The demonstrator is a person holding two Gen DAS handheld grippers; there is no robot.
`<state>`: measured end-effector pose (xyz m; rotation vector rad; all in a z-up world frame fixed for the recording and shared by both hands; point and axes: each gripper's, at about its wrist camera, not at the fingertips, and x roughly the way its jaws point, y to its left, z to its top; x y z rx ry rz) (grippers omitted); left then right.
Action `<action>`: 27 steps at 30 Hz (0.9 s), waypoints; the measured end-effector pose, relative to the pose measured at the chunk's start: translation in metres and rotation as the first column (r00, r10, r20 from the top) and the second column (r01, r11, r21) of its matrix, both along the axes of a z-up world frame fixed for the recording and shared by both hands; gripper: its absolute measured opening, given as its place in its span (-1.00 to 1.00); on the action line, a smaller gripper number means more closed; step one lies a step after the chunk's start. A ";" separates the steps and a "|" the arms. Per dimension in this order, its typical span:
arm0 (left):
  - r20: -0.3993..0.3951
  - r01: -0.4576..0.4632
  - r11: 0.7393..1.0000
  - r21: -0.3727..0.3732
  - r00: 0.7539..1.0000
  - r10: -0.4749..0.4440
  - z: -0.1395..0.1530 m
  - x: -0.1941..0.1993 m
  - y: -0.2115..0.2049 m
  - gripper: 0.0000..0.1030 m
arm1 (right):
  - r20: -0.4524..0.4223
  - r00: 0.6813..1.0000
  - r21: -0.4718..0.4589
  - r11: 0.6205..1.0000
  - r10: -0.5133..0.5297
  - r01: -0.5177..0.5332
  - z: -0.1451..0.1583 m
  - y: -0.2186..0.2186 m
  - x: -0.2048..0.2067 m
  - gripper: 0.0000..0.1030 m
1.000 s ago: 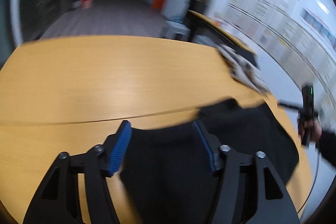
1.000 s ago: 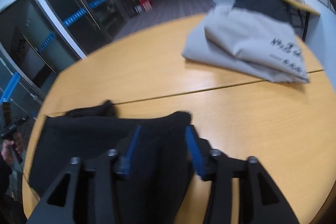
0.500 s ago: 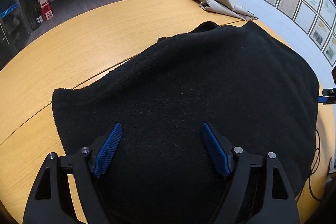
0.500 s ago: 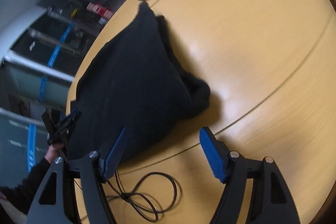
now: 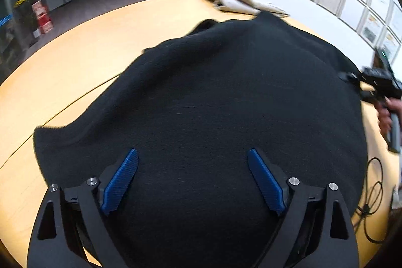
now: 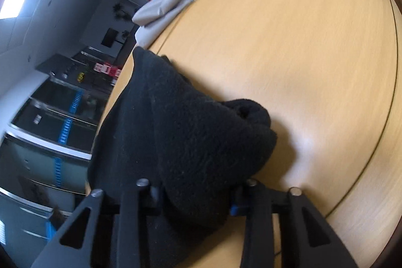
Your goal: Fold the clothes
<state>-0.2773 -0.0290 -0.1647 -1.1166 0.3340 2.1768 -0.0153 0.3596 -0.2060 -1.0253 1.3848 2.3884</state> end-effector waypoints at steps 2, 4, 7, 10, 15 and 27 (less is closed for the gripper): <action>-0.001 0.017 1.000 0.014 1.000 -0.017 0.002 0.006 0.002 0.75 | 0.008 1.000 0.072 0.997 0.012 -0.013 0.017 0.008 -0.008 -0.39; 0.011 -0.004 1.000 0.019 1.000 0.004 -0.002 0.007 -0.010 0.75 | 0.013 1.000 0.123 0.992 0.023 -0.024 0.034 0.022 -0.018 -0.40; 0.039 0.016 0.999 0.032 0.999 -0.018 -0.006 0.010 -0.006 0.76 | -0.044 0.995 0.251 0.965 0.094 -0.080 0.083 0.026 -0.046 -0.41; 0.012 0.034 0.999 -0.013 0.999 -0.034 -0.010 0.011 0.007 0.81 | -0.115 0.926 0.470 0.841 0.359 -0.268 0.153 -0.042 -0.066 -0.41; 0.014 0.035 0.999 -0.011 0.999 -0.035 -0.016 0.008 0.004 0.83 | -0.157 0.593 0.581 0.559 0.790 -0.591 0.194 -0.194 -0.022 -0.40; 0.035 0.013 1.000 0.006 0.999 -0.013 -0.015 0.007 -0.028 0.86 | -0.087 0.470 0.477 0.451 0.878 -0.755 0.126 -0.245 -0.022 -0.41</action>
